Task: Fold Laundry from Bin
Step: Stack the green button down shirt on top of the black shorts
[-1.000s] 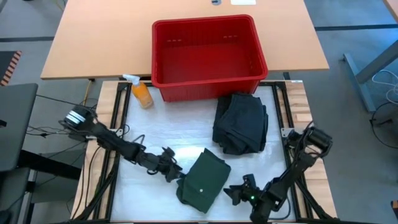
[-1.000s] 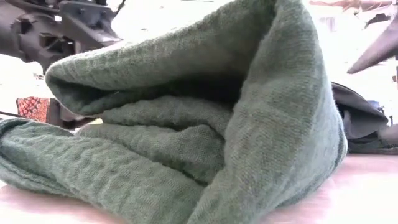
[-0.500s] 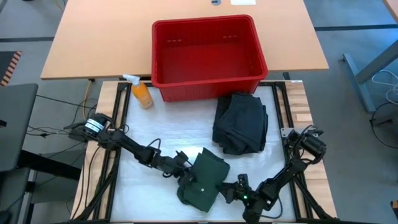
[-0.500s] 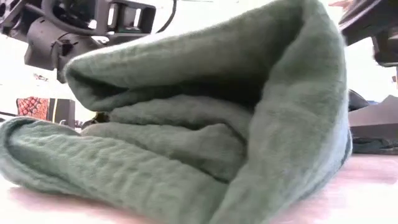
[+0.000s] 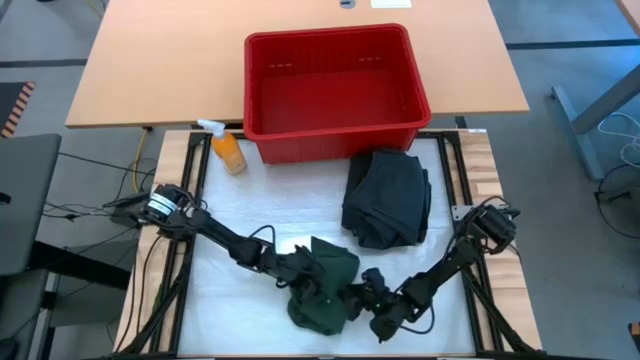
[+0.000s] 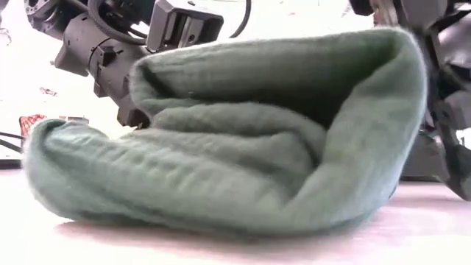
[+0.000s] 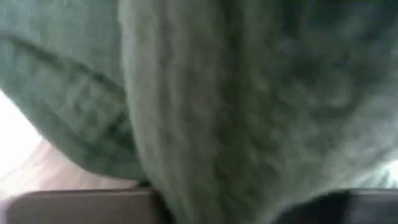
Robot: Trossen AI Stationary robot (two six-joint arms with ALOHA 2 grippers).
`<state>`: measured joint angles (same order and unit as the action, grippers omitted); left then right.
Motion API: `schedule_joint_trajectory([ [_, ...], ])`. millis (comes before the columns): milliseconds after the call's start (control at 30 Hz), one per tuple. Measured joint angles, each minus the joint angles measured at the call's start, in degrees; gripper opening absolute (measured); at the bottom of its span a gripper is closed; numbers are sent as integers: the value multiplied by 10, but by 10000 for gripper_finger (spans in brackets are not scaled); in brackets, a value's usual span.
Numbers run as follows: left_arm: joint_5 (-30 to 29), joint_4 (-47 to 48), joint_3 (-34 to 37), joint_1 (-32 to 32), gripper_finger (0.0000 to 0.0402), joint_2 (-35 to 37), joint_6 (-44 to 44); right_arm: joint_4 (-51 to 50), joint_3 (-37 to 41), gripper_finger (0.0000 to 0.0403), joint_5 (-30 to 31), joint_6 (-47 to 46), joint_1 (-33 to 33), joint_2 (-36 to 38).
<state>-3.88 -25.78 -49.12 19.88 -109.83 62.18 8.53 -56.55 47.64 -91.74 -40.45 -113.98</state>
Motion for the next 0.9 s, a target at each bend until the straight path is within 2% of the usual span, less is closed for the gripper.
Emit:
schedule_joint_trajectory([
  [67,-14,-2,-4,0,43,-1,-17,-8,1,145,-3,44,4,13],
  [100,-27,-8,-5,1,26,-1,-24,-14,2,116,-4,72,5,24],
  [200,-67,-49,-4,3,22,-2,-54,-15,2,45,6,170,5,65],
  [400,-120,-180,-4,-4,17,33,-119,-34,0,42,12,334,17,191],
  [600,-136,-187,-18,-65,14,115,-180,-200,-1,42,27,398,50,347],
  [733,-85,-127,-97,-125,13,133,-225,-272,-2,42,25,448,89,442],
  [900,-36,26,-252,-192,13,105,-272,-370,-2,42,4,484,144,552],
])
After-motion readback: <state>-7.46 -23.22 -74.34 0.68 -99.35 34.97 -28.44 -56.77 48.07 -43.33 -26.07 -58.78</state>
